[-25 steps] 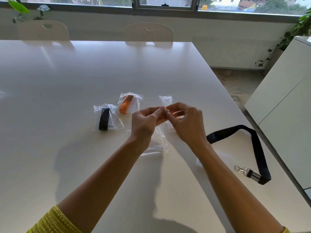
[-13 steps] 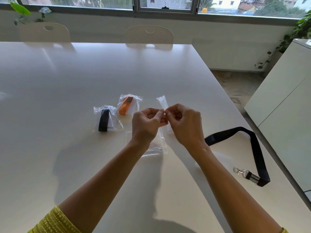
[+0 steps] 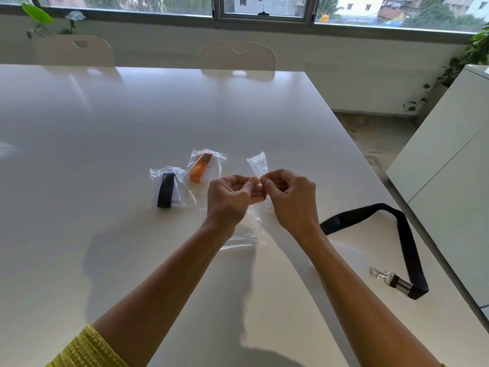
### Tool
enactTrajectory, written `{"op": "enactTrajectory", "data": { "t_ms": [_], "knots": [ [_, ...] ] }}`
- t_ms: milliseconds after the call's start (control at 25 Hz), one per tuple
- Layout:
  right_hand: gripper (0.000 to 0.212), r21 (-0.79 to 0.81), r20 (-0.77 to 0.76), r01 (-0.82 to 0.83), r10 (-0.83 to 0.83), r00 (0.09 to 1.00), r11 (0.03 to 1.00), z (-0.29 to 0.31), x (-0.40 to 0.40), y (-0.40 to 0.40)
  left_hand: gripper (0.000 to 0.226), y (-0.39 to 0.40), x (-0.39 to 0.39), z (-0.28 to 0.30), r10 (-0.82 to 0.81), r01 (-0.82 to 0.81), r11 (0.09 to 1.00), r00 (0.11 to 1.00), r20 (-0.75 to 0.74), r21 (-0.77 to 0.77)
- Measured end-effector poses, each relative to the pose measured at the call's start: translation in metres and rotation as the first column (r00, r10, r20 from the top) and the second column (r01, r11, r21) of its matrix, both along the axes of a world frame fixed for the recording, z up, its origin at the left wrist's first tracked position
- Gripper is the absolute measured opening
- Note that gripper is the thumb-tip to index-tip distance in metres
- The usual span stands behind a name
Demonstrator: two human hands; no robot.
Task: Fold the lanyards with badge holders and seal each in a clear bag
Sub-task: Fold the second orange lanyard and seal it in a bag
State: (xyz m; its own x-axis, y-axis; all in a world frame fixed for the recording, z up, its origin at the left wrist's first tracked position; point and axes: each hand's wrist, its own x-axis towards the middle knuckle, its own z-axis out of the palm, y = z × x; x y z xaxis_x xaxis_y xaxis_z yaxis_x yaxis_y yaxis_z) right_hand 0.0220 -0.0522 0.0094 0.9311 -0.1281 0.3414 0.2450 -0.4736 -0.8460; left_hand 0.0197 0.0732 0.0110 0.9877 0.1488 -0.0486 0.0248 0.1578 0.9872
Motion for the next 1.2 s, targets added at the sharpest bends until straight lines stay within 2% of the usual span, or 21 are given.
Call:
{"op": "enactTrajectory", "data": {
  "t_ms": [240,360,440,560,760,960,1080,1120,1200],
  "knots": [
    [0.015,0.165,-0.023,0.077,-0.074,0.997,0.983,-0.005,0.000,0.005,0.008,0.001,0.000,0.001,0.003,-0.003,1.000,1.000,0.002,-0.016],
    [0.013,0.206,-0.029,0.102,-0.099,0.995,0.973,-0.007,0.002,0.002,0.010,0.002,0.000,0.002,0.059,-0.059,0.998,0.998,0.001,0.007],
    [0.011,0.161,0.016,0.140,-0.145,0.989,0.977,-0.007,0.002,0.000,0.014,0.004,0.003,-0.001,0.139,-0.153,0.969,0.987,0.083,0.195],
    [0.010,0.013,0.124,0.206,-0.206,0.971,0.978,-0.004,0.001,-0.005,0.021,0.011,0.008,-0.004,0.184,-0.295,0.842,0.944,0.273,0.452],
    [0.013,-0.157,0.240,0.210,-0.169,0.956,0.965,-0.001,0.001,-0.005,0.023,0.015,0.009,0.001,0.171,-0.390,0.730,0.899,0.402,0.562],
    [0.013,-0.262,0.224,0.133,-0.074,0.972,0.956,-0.006,0.001,0.000,0.020,0.007,0.002,0.005,0.055,-0.373,0.739,0.863,0.502,0.561],
    [0.012,-0.149,0.153,0.084,-0.061,0.986,0.985,-0.005,0.001,-0.006,0.022,0.010,0.005,0.004,0.085,-0.382,0.815,0.822,0.563,0.435],
    [0.013,-0.077,0.105,0.056,-0.048,0.993,0.995,-0.004,0.001,-0.009,0.023,0.013,0.010,0.003,0.117,-0.373,0.833,0.841,0.528,0.409],
    [0.017,0.063,-0.004,0.002,-0.002,1.000,0.998,-0.001,0.001,-0.016,0.034,0.023,0.026,-0.003,0.170,-0.303,0.846,0.933,0.316,0.439]
  ]
}}
